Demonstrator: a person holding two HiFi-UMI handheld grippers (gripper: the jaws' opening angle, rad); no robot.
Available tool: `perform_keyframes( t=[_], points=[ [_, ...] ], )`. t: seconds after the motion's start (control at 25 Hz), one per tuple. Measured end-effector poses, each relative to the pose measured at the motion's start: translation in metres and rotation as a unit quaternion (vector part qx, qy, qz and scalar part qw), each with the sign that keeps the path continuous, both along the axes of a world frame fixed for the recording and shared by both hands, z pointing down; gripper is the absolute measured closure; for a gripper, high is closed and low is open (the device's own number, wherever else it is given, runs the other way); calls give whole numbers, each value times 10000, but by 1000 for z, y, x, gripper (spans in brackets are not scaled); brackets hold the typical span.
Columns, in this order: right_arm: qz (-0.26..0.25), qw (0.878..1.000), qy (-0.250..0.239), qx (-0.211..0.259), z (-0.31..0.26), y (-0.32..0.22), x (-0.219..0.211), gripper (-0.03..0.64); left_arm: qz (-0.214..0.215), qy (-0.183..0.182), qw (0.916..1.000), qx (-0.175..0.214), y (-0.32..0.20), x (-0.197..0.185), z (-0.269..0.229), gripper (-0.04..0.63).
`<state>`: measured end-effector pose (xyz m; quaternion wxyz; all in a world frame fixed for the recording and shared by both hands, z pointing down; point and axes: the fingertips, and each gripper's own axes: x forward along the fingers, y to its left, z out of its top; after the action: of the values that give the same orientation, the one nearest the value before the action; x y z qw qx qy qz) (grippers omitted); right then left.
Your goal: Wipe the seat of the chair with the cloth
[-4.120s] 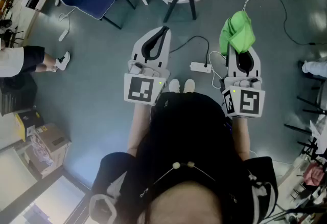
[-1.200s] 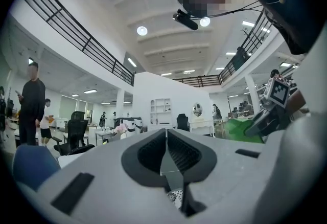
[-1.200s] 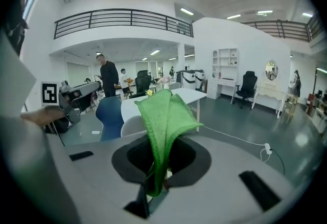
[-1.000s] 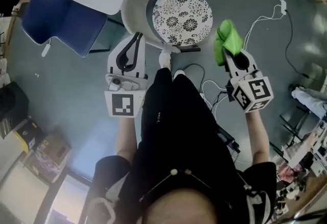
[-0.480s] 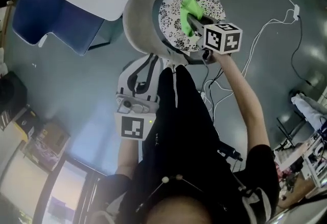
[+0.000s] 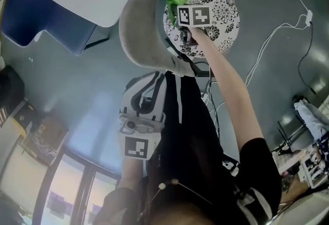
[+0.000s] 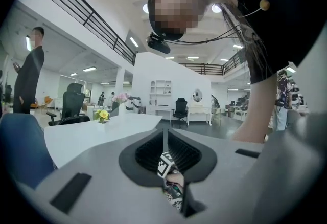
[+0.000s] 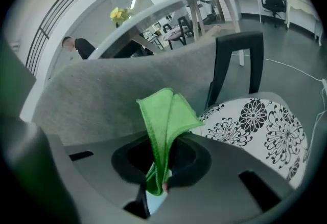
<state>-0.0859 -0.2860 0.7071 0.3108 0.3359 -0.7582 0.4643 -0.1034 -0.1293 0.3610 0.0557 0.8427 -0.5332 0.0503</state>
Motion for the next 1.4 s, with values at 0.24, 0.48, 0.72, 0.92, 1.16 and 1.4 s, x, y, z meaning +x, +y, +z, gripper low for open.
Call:
perform_keyframes(
  t=[0.24, 0.48, 0.72, 0.92, 1.16, 1.4],
  points=[
    [90, 9989, 327, -331, 48, -6, 0, 571, -79, -2, 9999, -144, 3, -4, 15, 581],
    [456, 9946, 850, -386, 73, -20, 65, 571, -87, -30, 9998, -151, 0, -6, 19, 581],
    [943, 9836, 1501, -338, 79, -33, 175, 571, 11, 21, 9999, -154, -3, 0, 20, 581],
    [1331, 9714, 1934, -343, 77, -36, 251, 571, 178, 10, 9997, -153, -6, 7, 20, 581],
    [1344, 9587, 2484, -348, 74, -30, 310, 571, 305, -1, 9994, -146, -11, 12, 20, 581],
    [1818, 9479, 2592, -341, 62, -25, 356, 571, 409, 14, 9991, -131, -13, 20, 21, 581]
  ],
)
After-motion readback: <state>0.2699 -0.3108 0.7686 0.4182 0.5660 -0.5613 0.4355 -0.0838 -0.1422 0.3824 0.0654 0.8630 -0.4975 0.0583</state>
